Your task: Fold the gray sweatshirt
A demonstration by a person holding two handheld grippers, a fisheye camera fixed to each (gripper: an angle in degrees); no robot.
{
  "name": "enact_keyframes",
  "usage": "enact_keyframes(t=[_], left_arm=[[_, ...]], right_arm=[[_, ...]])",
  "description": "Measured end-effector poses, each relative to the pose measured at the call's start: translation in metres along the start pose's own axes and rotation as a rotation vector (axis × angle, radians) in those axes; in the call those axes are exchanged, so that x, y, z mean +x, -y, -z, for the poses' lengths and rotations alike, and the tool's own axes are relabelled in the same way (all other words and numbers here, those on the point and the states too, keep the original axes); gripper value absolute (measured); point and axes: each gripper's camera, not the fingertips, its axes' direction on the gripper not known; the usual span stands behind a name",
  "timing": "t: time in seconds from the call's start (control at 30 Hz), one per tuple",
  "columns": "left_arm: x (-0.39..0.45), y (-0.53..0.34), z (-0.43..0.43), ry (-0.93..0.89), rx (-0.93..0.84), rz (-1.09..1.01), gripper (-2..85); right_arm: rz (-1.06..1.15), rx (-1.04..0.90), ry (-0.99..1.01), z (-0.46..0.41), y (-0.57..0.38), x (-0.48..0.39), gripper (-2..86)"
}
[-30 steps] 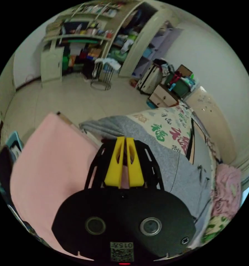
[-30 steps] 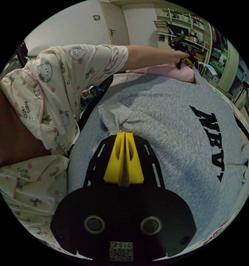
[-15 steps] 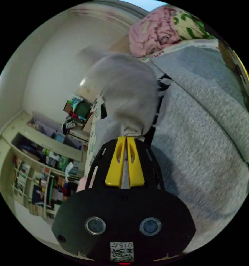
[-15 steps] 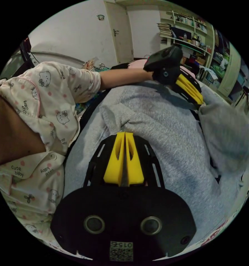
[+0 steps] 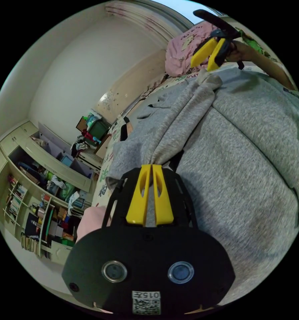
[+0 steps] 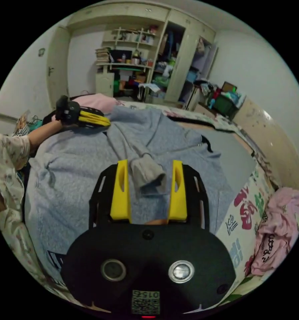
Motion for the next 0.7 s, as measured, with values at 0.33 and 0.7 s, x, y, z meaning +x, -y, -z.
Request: enact_keyframes(t=[0.33,0.7], left_arm=[[-0.113,-0.024,0.057,-0.143,0.005,0.373,8.6],[-0.172,-0.003,-0.005,-0.018,-0.345,0.496,7.2]], right_arm=[[0.184,-0.081,0.179,0.091,-0.028,-0.025,5.0],[0.429,0.046,0.274,0.229,-0.094,-0.042,4.5]])
